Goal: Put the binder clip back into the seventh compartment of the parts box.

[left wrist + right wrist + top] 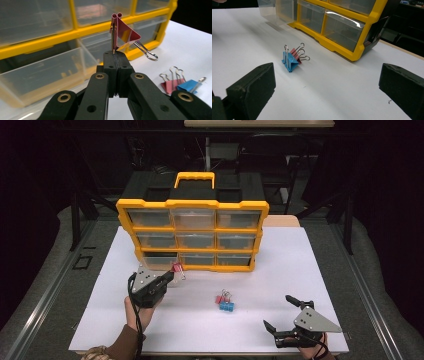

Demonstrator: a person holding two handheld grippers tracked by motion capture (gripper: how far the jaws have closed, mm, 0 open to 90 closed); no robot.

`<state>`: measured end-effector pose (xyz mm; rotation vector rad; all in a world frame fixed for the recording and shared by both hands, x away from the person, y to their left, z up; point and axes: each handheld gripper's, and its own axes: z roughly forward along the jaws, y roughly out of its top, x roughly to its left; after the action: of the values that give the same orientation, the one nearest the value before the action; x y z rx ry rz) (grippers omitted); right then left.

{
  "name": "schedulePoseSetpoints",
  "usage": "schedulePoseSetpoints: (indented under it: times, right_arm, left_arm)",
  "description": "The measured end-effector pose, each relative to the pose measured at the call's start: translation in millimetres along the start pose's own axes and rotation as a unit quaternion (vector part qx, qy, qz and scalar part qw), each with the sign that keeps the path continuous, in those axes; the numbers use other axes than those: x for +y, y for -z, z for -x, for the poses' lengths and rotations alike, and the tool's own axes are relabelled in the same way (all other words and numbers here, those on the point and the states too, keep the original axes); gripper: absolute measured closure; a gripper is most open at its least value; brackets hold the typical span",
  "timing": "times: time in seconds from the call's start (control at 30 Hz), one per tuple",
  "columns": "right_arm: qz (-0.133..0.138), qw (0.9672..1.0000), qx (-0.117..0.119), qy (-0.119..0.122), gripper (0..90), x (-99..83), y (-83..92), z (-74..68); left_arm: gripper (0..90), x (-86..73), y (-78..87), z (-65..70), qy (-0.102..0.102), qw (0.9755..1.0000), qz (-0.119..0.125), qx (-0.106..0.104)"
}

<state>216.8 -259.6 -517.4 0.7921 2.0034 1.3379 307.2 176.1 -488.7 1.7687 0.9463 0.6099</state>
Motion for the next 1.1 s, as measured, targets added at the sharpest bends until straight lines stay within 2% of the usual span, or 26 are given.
schedulePoseSetpoints:
  times: [0.47,1.0,1.07,1.1]
  right_arm:
    - [-0.003,1.0,0.0,0.0,0.3,-0.1,-0.4,0.0]
    - [-0.003,1.0,0.001,0.0,0.3,0.0,-0.5,-0.4]
    - [-0.003,1.0,0.002,0.0,0.3,0.1,-0.5,-0.5]
    - [-0.003,1.0,0.001,0.0,0.3,0.1,-0.6,-0.5]
  left_arm:
    - [88.8,-1.6,5.3,-26.1,0.027,0.9989,0.005,0.039]
    - [88.4,-8.8,-1.1,-43.6,0.049,0.9963,-0.022,0.068]
    - [85.2,-9.9,-1.8,-45.3,0.05,0.9965,-0.022,0.063]
    - [79.4,-9.7,-1.7,-45.7,0.05,0.9967,-0.021,0.06]
